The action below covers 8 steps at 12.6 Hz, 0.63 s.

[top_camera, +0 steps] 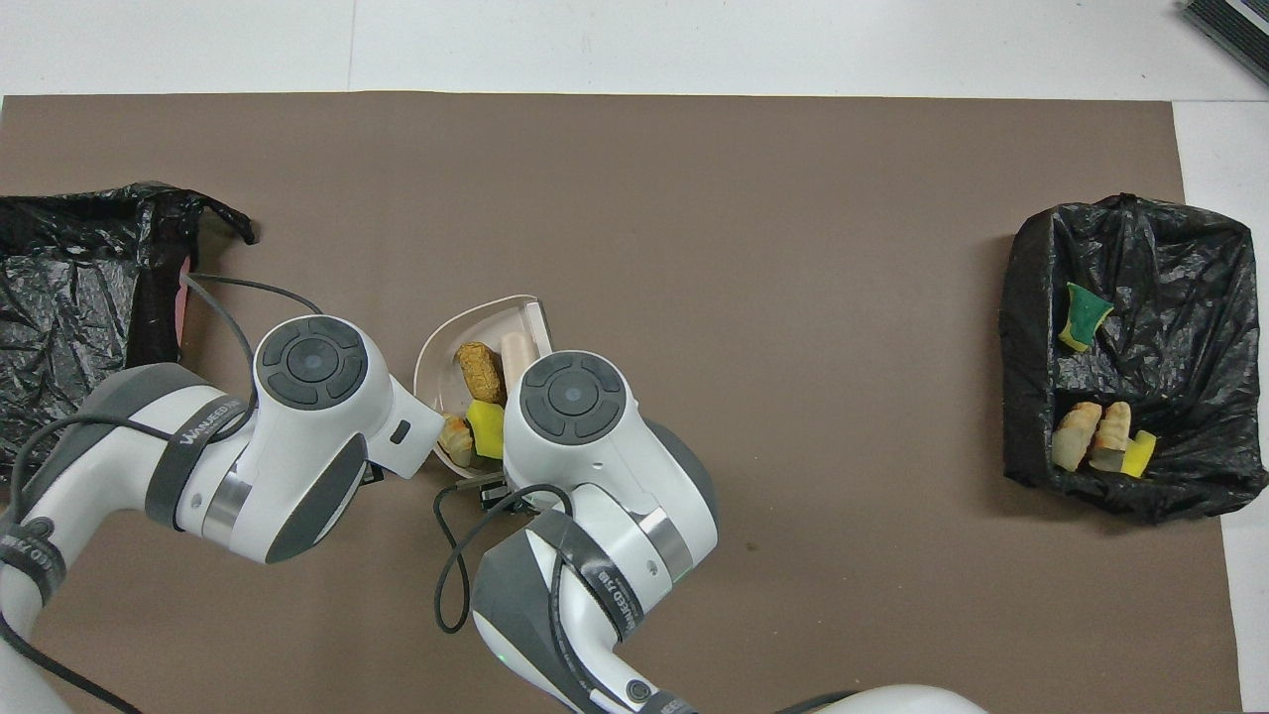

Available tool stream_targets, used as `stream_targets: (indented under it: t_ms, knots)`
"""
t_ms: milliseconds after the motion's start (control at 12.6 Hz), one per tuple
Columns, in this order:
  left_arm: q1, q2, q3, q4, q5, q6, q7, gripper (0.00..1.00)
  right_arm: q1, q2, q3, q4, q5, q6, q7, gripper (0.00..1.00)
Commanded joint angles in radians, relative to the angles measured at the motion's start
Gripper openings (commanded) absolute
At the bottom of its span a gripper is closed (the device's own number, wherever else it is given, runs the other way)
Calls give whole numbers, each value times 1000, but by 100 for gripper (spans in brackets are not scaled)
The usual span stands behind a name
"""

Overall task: Sweep and dump trash in bin
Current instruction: 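Carry the loaded dustpan with the left gripper over the nearby bin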

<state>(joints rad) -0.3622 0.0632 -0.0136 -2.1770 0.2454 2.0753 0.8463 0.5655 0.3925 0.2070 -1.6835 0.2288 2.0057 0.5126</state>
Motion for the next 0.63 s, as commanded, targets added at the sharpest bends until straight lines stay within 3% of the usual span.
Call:
stream_targets:
  t_ms: [0, 237, 554]
  knots:
    - [23, -14, 9, -9, -11, 29, 96, 0, -50, -75, -1, -2, 4, -36, 0, 0]
    - [75, -3, 11, 2, -89, 57, 206, 0, -73, -164, 0, -5, 1, -134, -2, 0]
    - [163, -19, 11, 54, -156, 26, 347, 0, -13, -204, 3, -16, -52, -208, 62, 0]
